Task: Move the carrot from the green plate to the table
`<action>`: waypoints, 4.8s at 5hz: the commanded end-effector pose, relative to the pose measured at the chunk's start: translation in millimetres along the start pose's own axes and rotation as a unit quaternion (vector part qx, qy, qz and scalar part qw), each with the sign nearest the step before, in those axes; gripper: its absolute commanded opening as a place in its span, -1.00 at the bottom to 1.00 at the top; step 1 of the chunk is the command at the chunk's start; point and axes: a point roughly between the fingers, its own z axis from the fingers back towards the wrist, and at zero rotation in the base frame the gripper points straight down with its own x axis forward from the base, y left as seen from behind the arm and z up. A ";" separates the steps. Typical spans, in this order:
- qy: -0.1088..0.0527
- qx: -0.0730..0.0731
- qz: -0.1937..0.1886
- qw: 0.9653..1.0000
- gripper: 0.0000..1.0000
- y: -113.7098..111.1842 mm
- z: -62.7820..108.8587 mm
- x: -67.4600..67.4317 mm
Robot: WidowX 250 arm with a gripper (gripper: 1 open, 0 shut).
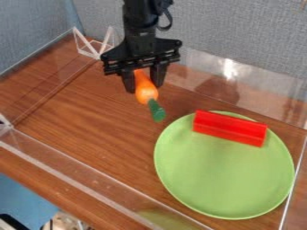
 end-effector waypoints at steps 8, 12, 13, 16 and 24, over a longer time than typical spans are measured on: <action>0.030 0.046 0.153 0.987 -1.00 50.9 -39.4 72.0; 0.071 0.048 0.236 0.968 -1.00 57.7 -55.7 82.5; 0.077 0.044 0.244 0.966 -1.00 57.4 -49.8 81.6; 0.089 0.029 0.268 0.959 -1.00 54.8 -28.8 76.1; 0.137 0.033 0.284 0.948 -1.00 45.5 -44.3 55.3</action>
